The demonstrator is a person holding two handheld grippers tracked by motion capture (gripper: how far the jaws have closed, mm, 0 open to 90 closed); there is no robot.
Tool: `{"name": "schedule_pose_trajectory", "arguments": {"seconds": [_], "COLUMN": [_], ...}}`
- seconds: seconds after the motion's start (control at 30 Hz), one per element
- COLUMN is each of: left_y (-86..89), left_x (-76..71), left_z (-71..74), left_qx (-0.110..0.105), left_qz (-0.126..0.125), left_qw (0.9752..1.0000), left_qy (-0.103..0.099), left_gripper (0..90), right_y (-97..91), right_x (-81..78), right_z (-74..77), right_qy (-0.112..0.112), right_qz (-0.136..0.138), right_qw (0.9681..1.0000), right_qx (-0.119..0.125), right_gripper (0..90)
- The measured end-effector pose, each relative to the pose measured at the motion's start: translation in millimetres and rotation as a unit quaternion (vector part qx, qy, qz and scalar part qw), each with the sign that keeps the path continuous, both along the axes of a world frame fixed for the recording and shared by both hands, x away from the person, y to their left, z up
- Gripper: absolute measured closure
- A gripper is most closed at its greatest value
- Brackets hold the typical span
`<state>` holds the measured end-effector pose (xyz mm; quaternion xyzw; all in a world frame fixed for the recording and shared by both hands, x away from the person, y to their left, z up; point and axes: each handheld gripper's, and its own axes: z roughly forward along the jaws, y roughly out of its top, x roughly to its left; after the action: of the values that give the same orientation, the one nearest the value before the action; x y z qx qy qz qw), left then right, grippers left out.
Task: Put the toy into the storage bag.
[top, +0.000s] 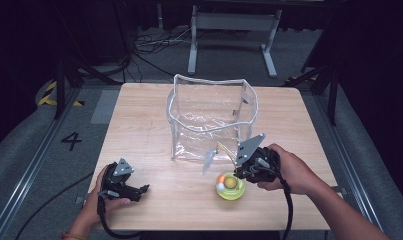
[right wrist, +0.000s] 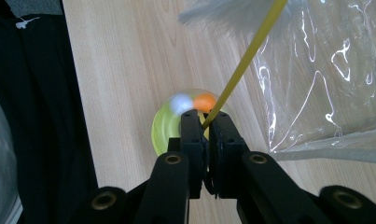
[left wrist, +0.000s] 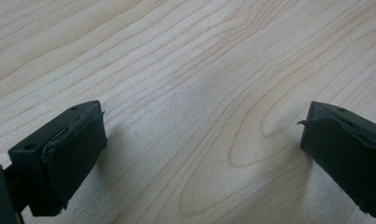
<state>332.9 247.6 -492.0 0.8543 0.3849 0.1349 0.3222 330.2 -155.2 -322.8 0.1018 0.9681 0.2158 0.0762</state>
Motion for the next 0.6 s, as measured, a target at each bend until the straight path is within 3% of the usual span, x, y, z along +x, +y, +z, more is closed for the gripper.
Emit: {"name": "schedule_pose_trajectory", "arguments": {"seconds": [0.23, 0.3, 0.4, 0.6], "left_y": [-0.1, -0.1, 0.0, 0.0], "left_x": [0.0, 0.0, 0.0, 0.0], "left_z": [-0.1, 0.0, 0.0, 0.0], "left_qx": [-0.001, 0.000, 0.000, 0.000], "left_qz": [0.000, 0.000, 0.000, 0.000], "left_qw": [1.0000, 1.0000, 1.0000, 1.0000], "left_qy": [0.000, 0.000, 0.000, 0.000], "left_gripper": [0.6, 0.6, 0.5, 0.6], "right_y": [1.7, 3.5, 6.4, 13.9], "right_x": [-0.8, 0.0, 0.1, -1.8], "right_z": [0.8, 0.7, 0.0, 3.7], "right_qy": [0.005, 0.001, 0.003, -0.005], "right_qz": [0.012, -0.001, 0.002, 0.009], "right_qw": [0.9999, 1.0000, 1.0000, 0.9997], "right_qx": [-0.003, 0.002, -0.004, -0.021], "right_gripper": [86.6, 71.7, 71.6, 86.6]}}
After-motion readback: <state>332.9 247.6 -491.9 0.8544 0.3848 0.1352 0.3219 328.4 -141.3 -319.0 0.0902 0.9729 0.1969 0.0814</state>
